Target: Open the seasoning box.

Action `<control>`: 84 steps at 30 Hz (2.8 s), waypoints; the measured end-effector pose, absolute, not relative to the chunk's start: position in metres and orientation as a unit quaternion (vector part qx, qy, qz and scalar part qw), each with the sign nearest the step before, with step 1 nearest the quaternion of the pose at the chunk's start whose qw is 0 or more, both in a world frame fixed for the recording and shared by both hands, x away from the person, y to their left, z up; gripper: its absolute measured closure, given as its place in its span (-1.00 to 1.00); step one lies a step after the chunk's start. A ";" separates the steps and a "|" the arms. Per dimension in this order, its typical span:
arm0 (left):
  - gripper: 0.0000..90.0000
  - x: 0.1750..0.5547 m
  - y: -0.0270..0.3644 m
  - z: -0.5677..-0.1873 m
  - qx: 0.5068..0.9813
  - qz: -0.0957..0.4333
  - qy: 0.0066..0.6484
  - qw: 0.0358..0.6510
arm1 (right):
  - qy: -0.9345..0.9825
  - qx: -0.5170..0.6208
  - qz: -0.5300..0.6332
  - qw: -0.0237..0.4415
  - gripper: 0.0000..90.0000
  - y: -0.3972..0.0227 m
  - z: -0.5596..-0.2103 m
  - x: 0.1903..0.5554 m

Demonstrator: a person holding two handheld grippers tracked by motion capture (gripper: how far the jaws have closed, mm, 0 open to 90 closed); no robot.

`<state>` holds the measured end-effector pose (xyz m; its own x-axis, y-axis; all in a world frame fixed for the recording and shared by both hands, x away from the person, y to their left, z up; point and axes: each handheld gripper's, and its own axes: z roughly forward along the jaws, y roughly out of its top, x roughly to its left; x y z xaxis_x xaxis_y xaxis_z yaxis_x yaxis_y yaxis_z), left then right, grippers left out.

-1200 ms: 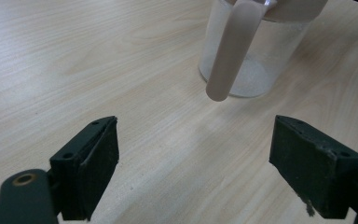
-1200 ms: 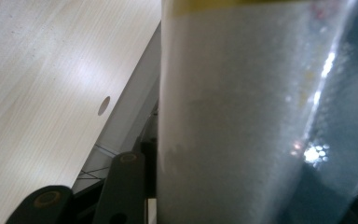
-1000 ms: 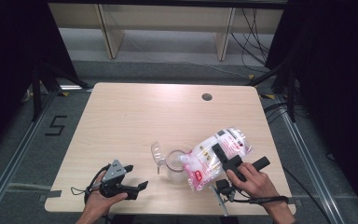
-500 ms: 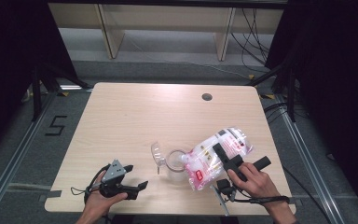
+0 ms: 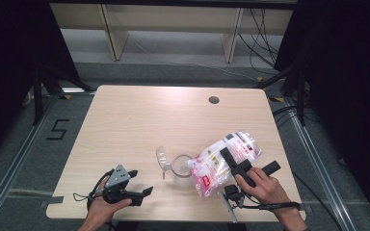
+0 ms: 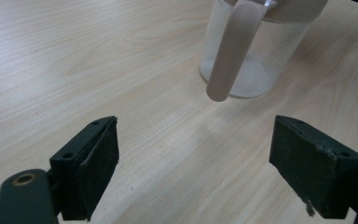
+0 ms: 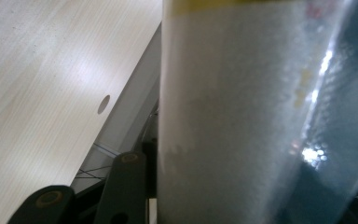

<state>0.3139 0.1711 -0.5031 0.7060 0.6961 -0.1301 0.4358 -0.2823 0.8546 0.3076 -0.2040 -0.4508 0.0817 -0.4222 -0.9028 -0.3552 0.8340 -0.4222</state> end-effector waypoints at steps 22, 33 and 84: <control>-0.66 0.314 0.171 -0.503 0.791 0.136 0.357 0.478 | 0.692 -0.285 -0.035 0.663 0.41 -0.200 -0.447 0.308; -0.66 0.313 0.171 -0.502 0.790 0.138 0.360 0.477 | 0.691 -0.291 -0.045 0.660 0.41 -0.198 -0.446 0.309; -0.66 0.314 0.173 -0.502 0.791 0.138 0.359 0.476 | 0.704 -0.308 -0.065 0.636 0.43 -0.191 -0.439 0.314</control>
<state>0.3140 0.1729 -0.5022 0.7046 0.6989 -0.1230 0.4356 -0.2891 0.8524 0.3141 -0.1907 -0.4394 -0.0010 -0.5169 -0.8560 -0.3513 0.8016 -0.4837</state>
